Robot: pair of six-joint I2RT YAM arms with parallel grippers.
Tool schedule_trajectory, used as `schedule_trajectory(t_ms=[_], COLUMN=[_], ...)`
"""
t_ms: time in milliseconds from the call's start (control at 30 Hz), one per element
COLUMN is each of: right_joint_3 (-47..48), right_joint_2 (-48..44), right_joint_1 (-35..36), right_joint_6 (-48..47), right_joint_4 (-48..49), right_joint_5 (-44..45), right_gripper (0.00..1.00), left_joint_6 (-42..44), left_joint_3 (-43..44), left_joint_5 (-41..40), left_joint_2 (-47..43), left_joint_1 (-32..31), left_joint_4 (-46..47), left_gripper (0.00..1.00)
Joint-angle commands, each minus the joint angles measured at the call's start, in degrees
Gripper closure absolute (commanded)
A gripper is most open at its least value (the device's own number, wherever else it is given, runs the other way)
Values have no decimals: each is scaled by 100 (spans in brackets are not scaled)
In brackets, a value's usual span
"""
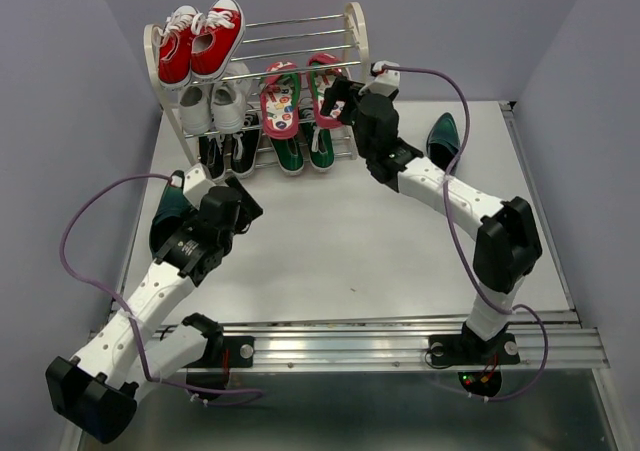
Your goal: Place and organize the shoes onto the shoe shelf
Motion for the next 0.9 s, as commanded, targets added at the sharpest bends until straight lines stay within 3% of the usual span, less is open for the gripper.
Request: schedule_trajectory(t_ms=[0, 167, 367, 467, 600, 867], right_joint_3=[-396, -1343, -2461, -2795, -3077, -3157], right_joint_2=[-555, -1502, -2515, -2858, -3201, -3430], right_joint_1=[-14, -14, -14, -14, -14, -14], right_joint_6=[202, 518, 835, 853, 686, 510], right_joint_4=[-119, -312, -522, -813, -1305, -1622], right_joint_5=[-937, -1691, -2475, -2458, -2126, -1607], right_gripper=[0, 0, 0, 0, 0, 0], left_joint_6=[-869, -1660, -2030, -1855, -1030, -721], left_joint_3=[264, 264, 115, 88, 185, 396], left_joint_5=[-266, -214, -240, -188, 769, 621], left_joint_2=[49, -30, -259, -189, 136, 866], left_joint_1=[186, 677, 1556, 2379, 3682, 4852], left_joint_4=[-694, -1580, -1951, -1960, -1619, -1583], left_gripper=[1, 1, 1, 1, 1, 1])
